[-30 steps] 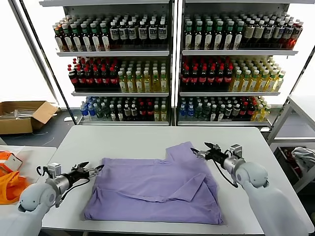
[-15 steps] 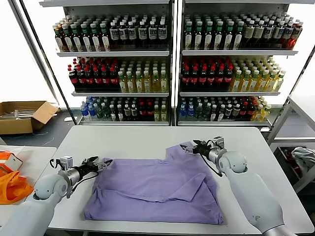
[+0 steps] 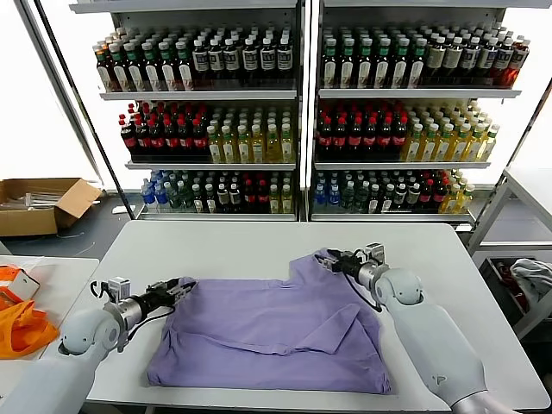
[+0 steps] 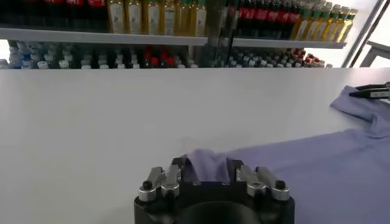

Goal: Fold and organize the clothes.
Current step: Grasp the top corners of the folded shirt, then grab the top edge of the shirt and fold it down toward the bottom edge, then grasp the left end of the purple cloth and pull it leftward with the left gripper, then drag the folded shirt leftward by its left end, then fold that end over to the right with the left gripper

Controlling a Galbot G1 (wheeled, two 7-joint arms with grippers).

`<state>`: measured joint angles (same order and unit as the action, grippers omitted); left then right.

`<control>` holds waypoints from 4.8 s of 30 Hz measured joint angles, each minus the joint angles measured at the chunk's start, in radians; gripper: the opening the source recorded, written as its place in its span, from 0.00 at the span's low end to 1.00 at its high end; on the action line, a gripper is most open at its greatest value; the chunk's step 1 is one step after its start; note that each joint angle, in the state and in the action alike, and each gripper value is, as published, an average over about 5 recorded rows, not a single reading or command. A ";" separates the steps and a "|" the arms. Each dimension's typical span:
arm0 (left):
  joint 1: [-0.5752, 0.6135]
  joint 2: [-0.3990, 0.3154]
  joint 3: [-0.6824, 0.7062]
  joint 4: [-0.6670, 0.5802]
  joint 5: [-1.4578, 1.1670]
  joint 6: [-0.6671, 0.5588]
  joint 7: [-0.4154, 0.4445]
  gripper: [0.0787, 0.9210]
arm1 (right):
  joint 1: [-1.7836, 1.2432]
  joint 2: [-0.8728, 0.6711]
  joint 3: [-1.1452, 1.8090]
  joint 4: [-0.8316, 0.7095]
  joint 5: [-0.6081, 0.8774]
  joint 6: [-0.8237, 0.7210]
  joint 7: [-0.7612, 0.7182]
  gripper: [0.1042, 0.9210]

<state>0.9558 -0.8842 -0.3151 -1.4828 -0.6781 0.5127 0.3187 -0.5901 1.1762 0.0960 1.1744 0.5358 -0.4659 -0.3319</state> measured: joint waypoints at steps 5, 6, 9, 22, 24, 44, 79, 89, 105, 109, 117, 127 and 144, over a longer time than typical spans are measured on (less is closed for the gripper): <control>0.007 0.004 -0.005 -0.016 -0.003 -0.002 -0.005 0.14 | -0.013 -0.005 0.011 0.027 0.026 0.003 0.014 0.15; 0.009 0.006 -0.007 -0.020 -0.004 -0.003 -0.007 0.10 | -0.017 -0.007 0.015 0.035 0.032 0.002 0.016 0.12; 0.017 0.011 -0.016 -0.037 -0.008 -0.007 -0.013 0.04 | -0.031 -0.014 0.028 0.069 0.056 0.001 0.026 0.03; 0.094 0.027 -0.077 -0.192 -0.031 -0.036 -0.072 0.03 | -0.173 -0.072 0.134 0.325 0.176 0.032 0.100 0.00; 0.113 0.026 -0.087 -0.224 -0.028 -0.039 -0.080 0.03 | -0.212 -0.084 0.156 0.376 0.194 0.038 0.113 0.00; 0.403 0.033 -0.266 -0.501 0.018 -0.057 -0.131 0.03 | -0.692 -0.145 0.383 0.842 0.242 0.082 0.168 0.00; 0.722 0.021 -0.460 -0.626 0.203 -0.100 -0.089 0.39 | -1.053 -0.216 0.535 0.990 0.010 0.253 0.164 0.38; 0.737 -0.016 -0.486 -0.669 0.125 -0.128 -0.196 0.73 | -0.970 -0.161 0.627 0.921 0.023 0.383 0.216 0.73; 0.735 -0.238 -0.326 -0.667 0.148 -0.105 -0.484 0.88 | -0.995 -0.088 0.758 0.837 0.030 0.496 0.245 0.88; 0.734 -0.265 -0.295 -0.654 0.154 -0.091 -0.525 0.87 | -1.003 -0.086 0.776 0.828 0.033 0.508 0.249 0.88; 0.740 -0.301 -0.262 -0.628 0.162 -0.081 -0.564 0.64 | -1.008 -0.090 0.799 0.825 0.048 0.518 0.260 0.88; 0.748 -0.331 -0.251 -0.631 0.154 -0.093 -0.564 0.30 | -1.008 -0.118 0.798 0.839 0.075 0.519 0.273 0.88; 0.743 -0.208 -0.448 -0.572 0.080 -0.164 -0.378 0.03 | -0.993 -0.155 0.766 0.860 0.104 0.512 0.276 0.88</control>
<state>1.6987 -1.0925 -0.7627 -2.0548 -0.5978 0.3486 -0.0596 -1.5833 1.0210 0.8622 2.0346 0.6396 0.0463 -0.0558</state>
